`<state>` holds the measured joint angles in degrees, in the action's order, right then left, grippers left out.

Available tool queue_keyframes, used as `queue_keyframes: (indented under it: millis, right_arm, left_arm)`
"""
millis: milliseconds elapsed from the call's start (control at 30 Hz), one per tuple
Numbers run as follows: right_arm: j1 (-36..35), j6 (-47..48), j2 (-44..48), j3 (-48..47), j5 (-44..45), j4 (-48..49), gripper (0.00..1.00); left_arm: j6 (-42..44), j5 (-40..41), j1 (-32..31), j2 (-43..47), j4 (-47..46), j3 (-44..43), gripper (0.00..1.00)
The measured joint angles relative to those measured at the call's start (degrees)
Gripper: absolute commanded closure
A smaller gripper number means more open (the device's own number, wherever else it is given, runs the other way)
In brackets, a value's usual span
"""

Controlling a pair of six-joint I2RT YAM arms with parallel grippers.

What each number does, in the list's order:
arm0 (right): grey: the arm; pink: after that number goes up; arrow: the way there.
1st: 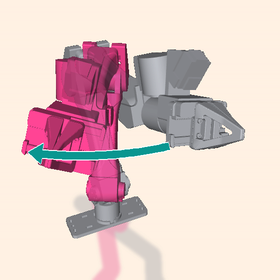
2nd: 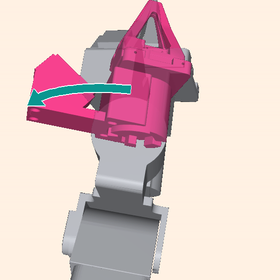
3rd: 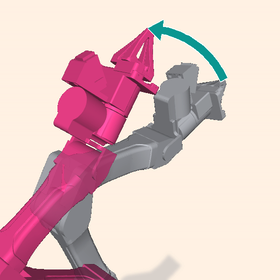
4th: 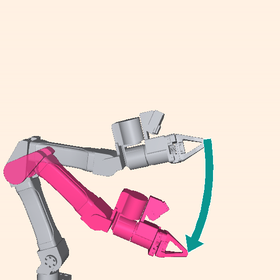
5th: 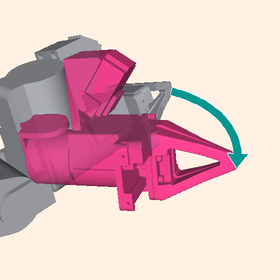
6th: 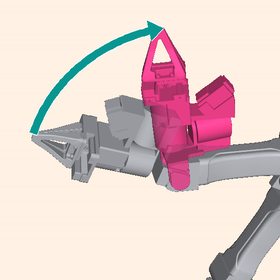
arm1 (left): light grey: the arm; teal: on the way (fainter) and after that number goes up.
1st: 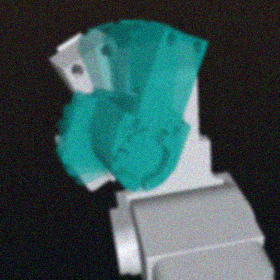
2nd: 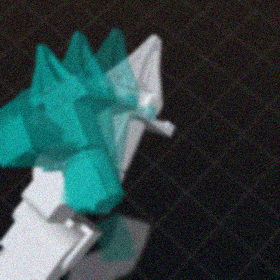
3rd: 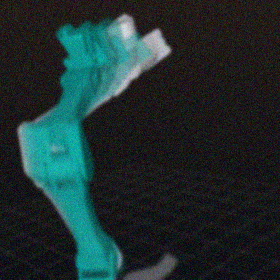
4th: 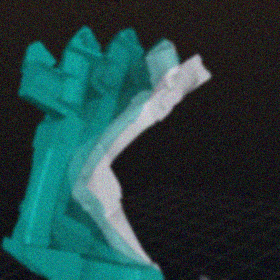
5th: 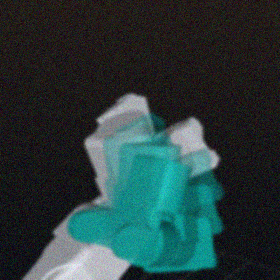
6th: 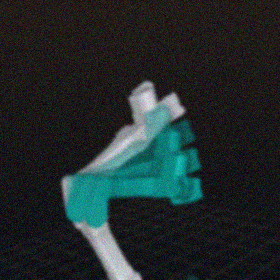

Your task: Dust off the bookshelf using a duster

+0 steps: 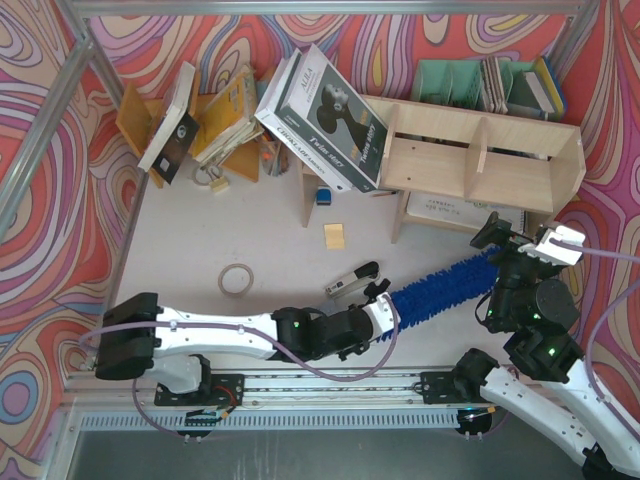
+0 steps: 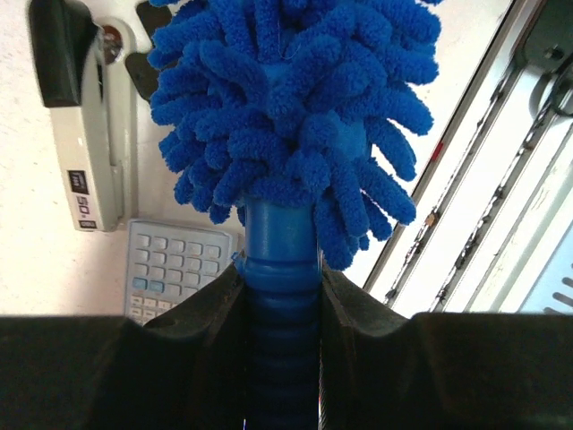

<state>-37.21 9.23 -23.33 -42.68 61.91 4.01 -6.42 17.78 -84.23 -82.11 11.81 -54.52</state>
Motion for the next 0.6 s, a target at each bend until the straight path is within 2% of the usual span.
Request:
queue_keyframes:
  millis: [367, 600]
  right_arm:
    - [0.00, 0.00, 0.02, 0.07, 0.00, 0.00, 0.14]
    - [0.00, 0.00, 0.02, 0.22, -0.04, 0.00, 0.14]
  left_arm:
    - [-0.94, -2.32, 2.10, -6.01, 0.68, -0.68, 1.00]
    - [-3.19, 1.05, 4.76, -6.49, 0.57, -0.68, 1.00]
